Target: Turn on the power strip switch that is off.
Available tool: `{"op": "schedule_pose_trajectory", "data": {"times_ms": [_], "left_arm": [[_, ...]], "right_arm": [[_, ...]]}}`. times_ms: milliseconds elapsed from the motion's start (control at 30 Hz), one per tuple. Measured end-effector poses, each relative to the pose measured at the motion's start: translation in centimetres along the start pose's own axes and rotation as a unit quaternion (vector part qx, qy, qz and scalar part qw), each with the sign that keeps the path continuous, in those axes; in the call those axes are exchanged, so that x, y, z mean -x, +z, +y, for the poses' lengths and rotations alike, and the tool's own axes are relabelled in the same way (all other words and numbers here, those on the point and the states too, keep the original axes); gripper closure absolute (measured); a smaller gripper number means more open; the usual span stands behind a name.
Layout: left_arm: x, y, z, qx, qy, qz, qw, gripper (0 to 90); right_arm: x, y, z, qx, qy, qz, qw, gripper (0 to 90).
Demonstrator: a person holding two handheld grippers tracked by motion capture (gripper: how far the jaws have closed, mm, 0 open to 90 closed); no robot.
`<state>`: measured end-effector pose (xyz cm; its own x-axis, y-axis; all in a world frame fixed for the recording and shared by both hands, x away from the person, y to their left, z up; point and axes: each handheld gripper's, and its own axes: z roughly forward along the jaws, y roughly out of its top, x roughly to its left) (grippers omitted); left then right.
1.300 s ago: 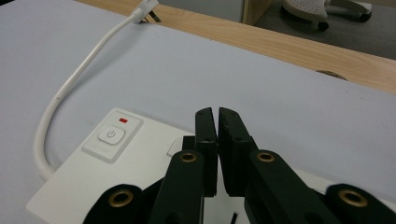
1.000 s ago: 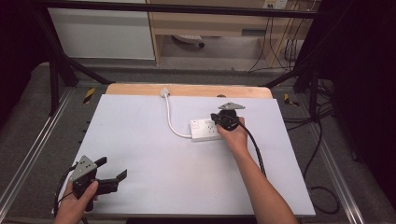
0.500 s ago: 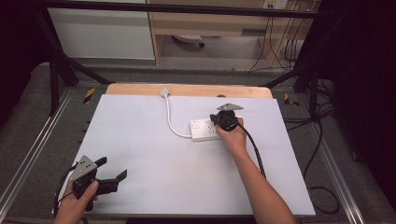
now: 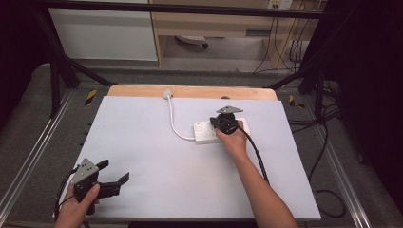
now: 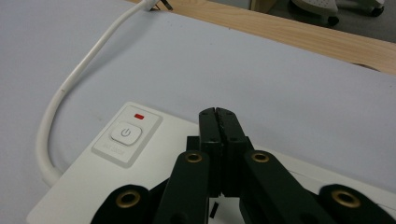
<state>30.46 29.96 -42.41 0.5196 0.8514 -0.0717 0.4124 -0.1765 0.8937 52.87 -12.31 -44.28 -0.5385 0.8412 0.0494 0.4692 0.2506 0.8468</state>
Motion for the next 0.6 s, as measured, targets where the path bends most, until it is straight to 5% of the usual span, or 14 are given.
{"op": "schedule_pose_trajectory", "data": {"times_ms": [600], "left_arm": [[0.0,0.01,0.0,0.0,0.0,0.0,1.0,5.8]], "right_arm": [[-0.36,0.3,-0.05,0.003,0.003,0.004,1.0,90.0]]}}
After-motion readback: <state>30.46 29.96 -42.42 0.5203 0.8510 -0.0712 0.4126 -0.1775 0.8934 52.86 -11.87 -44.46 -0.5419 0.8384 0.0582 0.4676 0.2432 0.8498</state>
